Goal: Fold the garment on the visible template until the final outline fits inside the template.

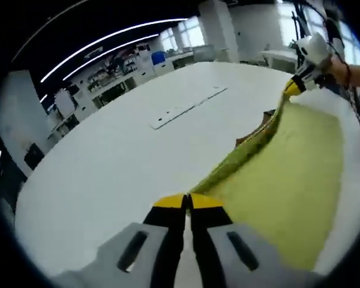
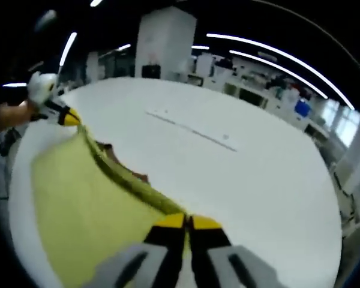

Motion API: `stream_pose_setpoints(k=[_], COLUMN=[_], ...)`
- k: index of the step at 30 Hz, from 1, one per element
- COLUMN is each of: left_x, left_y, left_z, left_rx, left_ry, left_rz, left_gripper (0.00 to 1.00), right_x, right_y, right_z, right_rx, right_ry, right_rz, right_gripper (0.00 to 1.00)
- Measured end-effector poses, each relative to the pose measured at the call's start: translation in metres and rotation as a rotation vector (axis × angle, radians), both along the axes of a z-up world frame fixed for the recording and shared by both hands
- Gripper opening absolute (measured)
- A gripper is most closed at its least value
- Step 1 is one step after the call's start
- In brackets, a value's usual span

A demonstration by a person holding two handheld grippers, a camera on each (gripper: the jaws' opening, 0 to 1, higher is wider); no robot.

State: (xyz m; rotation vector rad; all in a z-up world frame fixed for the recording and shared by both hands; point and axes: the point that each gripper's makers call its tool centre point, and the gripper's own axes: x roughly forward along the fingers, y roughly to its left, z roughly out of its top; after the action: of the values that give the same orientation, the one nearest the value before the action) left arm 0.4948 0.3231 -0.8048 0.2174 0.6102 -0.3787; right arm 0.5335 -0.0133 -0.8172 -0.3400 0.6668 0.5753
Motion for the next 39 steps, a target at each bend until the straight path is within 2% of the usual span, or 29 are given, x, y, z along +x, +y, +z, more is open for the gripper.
stream_pose_setpoints(k=[2, 6, 10, 14, 21, 27, 28, 33, 39], left_x=[0.003, -0.002, -0.006, -0.014, -0.04, -0.07, -0.07, -0.093, -0.119], left_y=[0.001, 0.001, 0.01, 0.004, -0.001, -0.01, -0.009, -0.01, -0.011], left_z=[0.002, 0.002, 0.004, 0.01, 0.019, 0.028, 0.027, 0.035, 0.031], left_rx=[-0.027, -0.037, -0.084, -0.12, -0.142, -0.164, -0.167, -0.199, -0.2], left_ry=[-0.021, -0.003, 0.004, -0.001, -0.01, -0.01, -0.011, -0.03, -0.019], left_rz=[-0.007, 0.005, 0.037, 0.023, -0.023, -0.053, -0.054, -0.053, -0.075], left_gripper=[0.0, 0.17, 0.29, 0.39, 0.56, 0.68, 0.68, 0.7, 0.72], right_x=[0.006, 0.003, -0.001, -0.009, -0.042, -0.068, -0.072, -0.097, -0.123], right_y=[-0.006, -0.005, -0.006, -0.001, 0.009, 0.012, 0.011, 0.009, 0.007], right_z=[0.0, 0.005, 0.009, 0.013, 0.021, 0.023, 0.023, 0.024, 0.023], right_rx=[-0.01, 0.02, 0.051, 0.093, 0.145, 0.188, 0.188, 0.199, 0.206], right_ry=[-0.009, -0.003, 0.018, 0.051, 0.114, 0.142, 0.147, 0.156, 0.173], right_rz=[-0.026, -0.042, -0.04, -0.023, 0.026, 0.062, 0.065, 0.093, 0.115], right_gripper=[0.03, 0.24, 0.35, 0.51, 0.72, 0.82, 0.83, 0.87, 0.87])
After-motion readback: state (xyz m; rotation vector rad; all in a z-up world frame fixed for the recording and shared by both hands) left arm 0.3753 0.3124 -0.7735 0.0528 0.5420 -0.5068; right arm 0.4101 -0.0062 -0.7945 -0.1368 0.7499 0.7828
